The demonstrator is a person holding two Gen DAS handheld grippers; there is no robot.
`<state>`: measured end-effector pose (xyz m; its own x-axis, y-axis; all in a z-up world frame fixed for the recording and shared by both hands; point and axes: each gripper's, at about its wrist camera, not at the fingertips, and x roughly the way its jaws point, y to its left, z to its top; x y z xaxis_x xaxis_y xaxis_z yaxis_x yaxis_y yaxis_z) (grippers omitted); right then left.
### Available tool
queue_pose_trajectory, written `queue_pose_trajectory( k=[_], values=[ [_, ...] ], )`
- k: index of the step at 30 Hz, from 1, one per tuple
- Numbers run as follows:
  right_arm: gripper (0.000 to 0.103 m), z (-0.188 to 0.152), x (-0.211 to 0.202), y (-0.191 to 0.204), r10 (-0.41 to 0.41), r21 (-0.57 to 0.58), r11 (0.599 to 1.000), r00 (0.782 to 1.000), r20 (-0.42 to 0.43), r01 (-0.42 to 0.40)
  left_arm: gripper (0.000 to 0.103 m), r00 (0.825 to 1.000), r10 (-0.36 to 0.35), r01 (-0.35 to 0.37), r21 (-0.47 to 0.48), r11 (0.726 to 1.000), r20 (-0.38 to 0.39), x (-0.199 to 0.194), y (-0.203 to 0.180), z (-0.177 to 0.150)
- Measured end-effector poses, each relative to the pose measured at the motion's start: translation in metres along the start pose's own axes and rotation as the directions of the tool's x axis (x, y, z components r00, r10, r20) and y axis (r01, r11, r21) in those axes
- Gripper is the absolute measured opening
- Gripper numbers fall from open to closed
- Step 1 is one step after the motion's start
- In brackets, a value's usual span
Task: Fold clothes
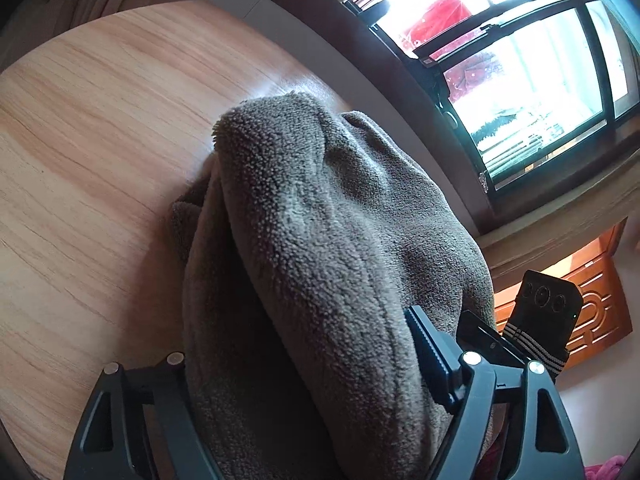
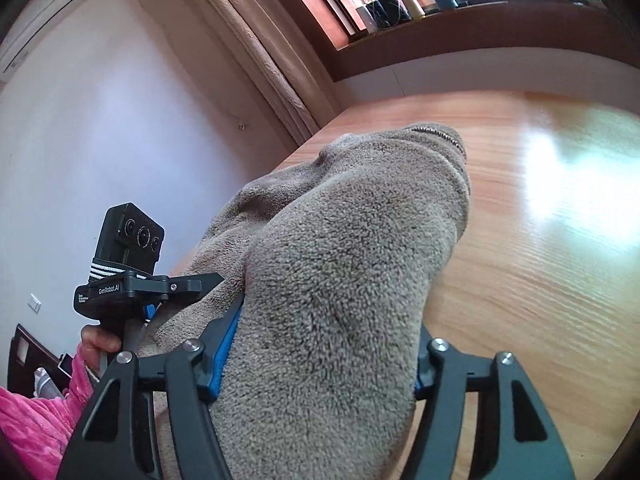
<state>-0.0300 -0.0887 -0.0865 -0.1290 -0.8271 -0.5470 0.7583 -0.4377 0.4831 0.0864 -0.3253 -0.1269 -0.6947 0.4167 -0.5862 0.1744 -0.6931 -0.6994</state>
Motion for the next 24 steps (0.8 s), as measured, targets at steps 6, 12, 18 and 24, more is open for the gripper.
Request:
queue_pose_trajectory(
  k=[6, 12, 18, 24],
  values=[
    [0.068, 0.021, 0.025, 0.025, -0.003, -0.087, 0.996, 1.0, 0.004, 0.003, 0.083, 0.996, 0.064, -0.064, 0.007, 0.998, 0.067, -0.023, 0.011, 0.013],
    [0.068, 0.033, 0.062, 0.041, -0.002, -0.125, 0.992, 1.0, -0.017, 0.0, 0.083, 0.984, 0.132, -0.129, -0.028, 0.991, 0.121, -0.045, 0.043, 0.026],
    [0.068, 0.035, 0.08, 0.047, -0.051, -0.198, 0.979, 0.998, -0.029, 0.044, 0.083, 0.959, 0.232, -0.228, -0.04, 0.973, 0.164, -0.055, 0.068, 0.037],
    [0.07, 0.035, 0.098, 0.042, -0.1, -0.225, 0.97, 0.994, -0.038, 0.089, 0.083, 0.941, 0.283, -0.277, -0.058, 0.959, 0.187, -0.056, 0.084, 0.044]
  ],
)
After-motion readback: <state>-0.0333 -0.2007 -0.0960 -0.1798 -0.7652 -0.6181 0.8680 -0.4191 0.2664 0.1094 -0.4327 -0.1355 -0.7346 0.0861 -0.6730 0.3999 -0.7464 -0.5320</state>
